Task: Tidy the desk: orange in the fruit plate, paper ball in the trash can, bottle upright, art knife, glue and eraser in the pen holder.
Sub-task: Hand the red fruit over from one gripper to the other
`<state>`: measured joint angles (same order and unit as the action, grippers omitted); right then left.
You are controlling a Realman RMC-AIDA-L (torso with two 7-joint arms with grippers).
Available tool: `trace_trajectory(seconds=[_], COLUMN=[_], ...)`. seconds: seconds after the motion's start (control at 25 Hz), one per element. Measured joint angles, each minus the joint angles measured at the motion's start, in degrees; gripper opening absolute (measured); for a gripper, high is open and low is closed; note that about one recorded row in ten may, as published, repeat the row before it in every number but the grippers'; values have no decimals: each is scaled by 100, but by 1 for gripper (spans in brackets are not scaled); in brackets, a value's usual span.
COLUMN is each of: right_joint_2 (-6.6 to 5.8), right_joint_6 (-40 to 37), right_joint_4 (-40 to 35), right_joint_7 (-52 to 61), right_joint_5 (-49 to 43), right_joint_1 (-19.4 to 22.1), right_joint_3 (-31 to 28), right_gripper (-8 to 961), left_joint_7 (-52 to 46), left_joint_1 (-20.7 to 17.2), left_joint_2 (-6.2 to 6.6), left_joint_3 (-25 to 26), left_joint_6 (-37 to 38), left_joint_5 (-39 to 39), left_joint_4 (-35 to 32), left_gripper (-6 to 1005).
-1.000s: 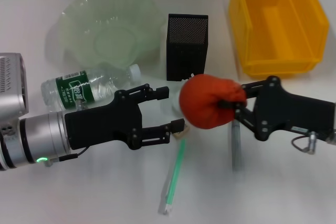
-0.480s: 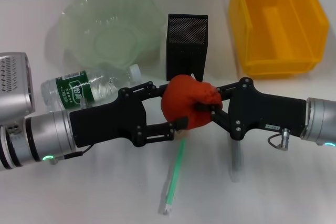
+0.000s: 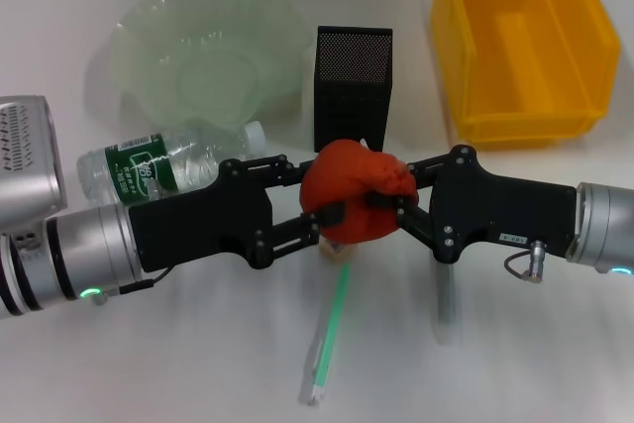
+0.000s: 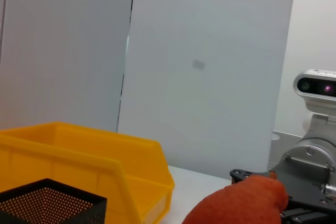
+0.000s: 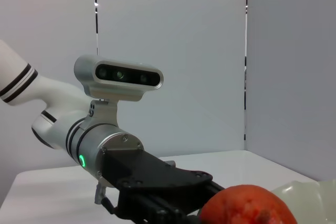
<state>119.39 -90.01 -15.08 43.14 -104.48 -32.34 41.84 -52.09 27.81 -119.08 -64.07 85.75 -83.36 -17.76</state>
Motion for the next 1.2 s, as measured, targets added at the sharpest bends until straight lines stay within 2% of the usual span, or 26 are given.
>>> trace_trajectory(seconds=[0.24,0.44,0.88,1.2], right_joint_2=[-2,2,-2,-2], right_joint_6=[1,2,-61,-77], right_joint_4=[14,14,1,-48], right_joint_7=[11,13,173,134], right_joint_5=[0,6,22,32], right_joint_1=[0,10,48,125], right_joint_3=[0,0,-64,-65], right_gripper=[108,117,137,151], left_joint_7=[-50,-58,-71,-74], left_joint_1=[-19,-15,15,14], left_joint_2=[25,17,8,17], left_joint_3=[0,0,0,1], left_joint_6=[-15,-47,-61,-80], left_joint_5=[56,58,84,233], left_joint_4=[0,5,52,53], left_gripper=[408,338,285,196])
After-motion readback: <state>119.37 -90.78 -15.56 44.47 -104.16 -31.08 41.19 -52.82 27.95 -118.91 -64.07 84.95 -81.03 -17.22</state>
